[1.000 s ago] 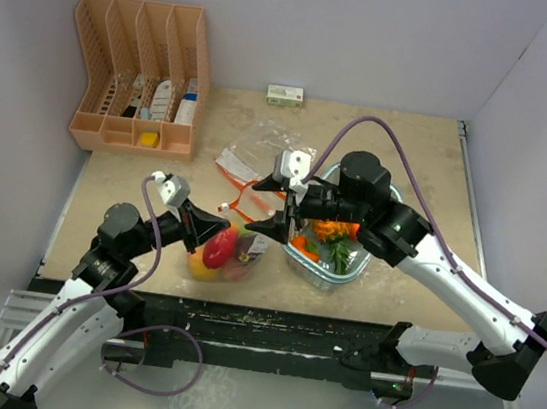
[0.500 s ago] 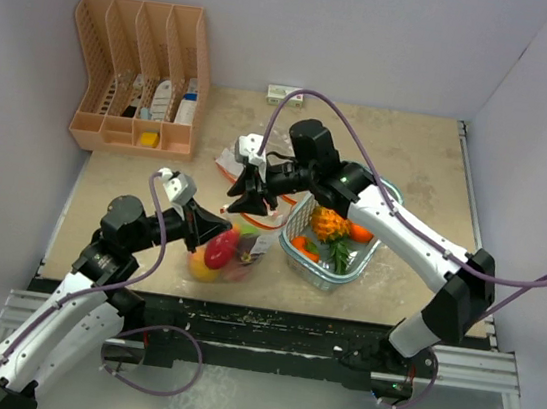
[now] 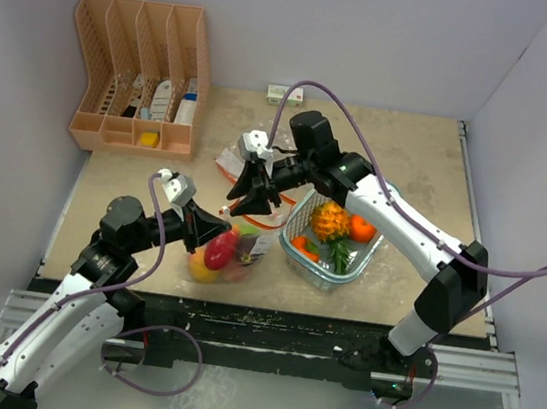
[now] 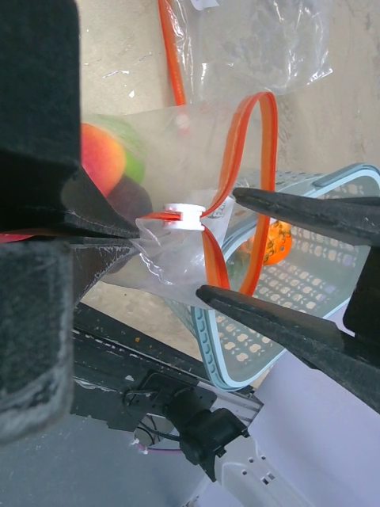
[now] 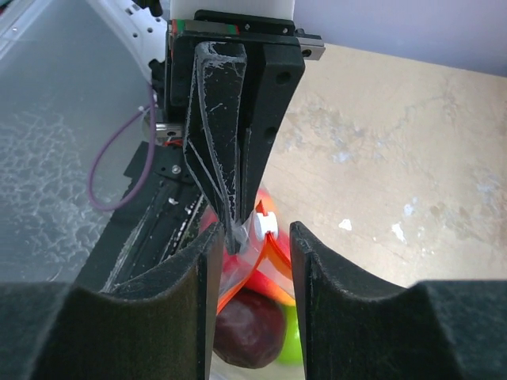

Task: Place the food in the zip-top bag and seal the zipper
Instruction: Zip the zipper food storage bag.

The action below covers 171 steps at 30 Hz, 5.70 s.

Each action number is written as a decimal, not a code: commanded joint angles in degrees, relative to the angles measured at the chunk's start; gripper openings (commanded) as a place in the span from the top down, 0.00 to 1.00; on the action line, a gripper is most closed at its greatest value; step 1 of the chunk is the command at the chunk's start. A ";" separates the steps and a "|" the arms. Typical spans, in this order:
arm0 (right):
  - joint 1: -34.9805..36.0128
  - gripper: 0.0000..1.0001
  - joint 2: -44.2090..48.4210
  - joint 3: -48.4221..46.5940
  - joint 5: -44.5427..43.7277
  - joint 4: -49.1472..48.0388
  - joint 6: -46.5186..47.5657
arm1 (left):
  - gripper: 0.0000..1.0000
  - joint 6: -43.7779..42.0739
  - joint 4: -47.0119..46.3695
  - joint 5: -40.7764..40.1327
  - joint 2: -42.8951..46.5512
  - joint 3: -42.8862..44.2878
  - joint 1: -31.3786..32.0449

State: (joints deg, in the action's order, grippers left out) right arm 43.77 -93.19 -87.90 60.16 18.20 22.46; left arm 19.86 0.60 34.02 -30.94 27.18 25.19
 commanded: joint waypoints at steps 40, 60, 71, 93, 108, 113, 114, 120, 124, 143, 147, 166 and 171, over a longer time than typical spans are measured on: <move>0.09 0.97 -7.69 -8.01 7.93 7.21 -0.99 | 1.00 -1.43 -0.83 -0.73 0.86 2.75 -0.06; 0.08 1.00 1.28 -1.67 2.75 -4.97 -13.90 | 0.51 -10.14 3.75 -7.82 0.76 7.54 -0.06; 0.02 1.00 1.18 -1.15 -0.39 -5.86 -14.37 | 0.53 -6.92 -7.83 -0.35 -2.08 6.35 -0.08; 0.09 1.00 0.75 -0.26 0.02 -5.98 -14.75 | 1.00 -2.40 -14.89 5.37 -7.59 2.74 -0.09; -0.59 1.00 0.61 1.24 -2.85 -6.48 -15.95 | 1.00 -9.29 2.32 -7.36 0.16 10.19 -0.14; -0.86 1.00 -0.10 1.22 -4.23 -5.26 -15.68 | 1.00 -9.42 2.65 -9.36 1.62 9.79 -0.14; -0.96 1.00 -0.09 1.51 -4.48 -4.86 -15.45 | 1.00 -9.73 3.21 -10.29 1.94 9.83 -0.14; -1.50 1.00 0.37 3.24 -7.05 -4.86 -15.26 | 1.00 -12.34 8.49 -19.16 4.67 11.84 -0.14; -2.10 1.00 0.08 3.26 -7.75 -4.98 -15.26 | 1.00 -13.34 10.50 -25.29 6.72 13.25 -0.14; -5.22 1.00 -0.86 5.77 -11.49 -4.33 -14.64 | 1.00 -14.54 18.37 -58.10 15.00 15.71 -0.12; -6.38 1.00 -0.86 6.75 -13.45 -4.05 -14.56 | 1.00 -15.48 19.28 -61.39 16.31 15.72 -0.10; -9.88 0.26 1.05 7.32 -23.47 -6.85 -20.35 | 1.00 -15.74 18.05 -64.32 11.99 17.53 -0.08; -9.89 0.21 3.55 5.90 -34.54 -10.74 -25.97 | 1.00 -12.59 15.12 -73.80 5.42 19.49 -0.12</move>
State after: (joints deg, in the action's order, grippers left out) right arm 33.95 -93.86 -79.37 35.18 11.53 1.48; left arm 5.32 22.44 -31.38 -21.50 43.77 25.45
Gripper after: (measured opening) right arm 0.786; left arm 0.005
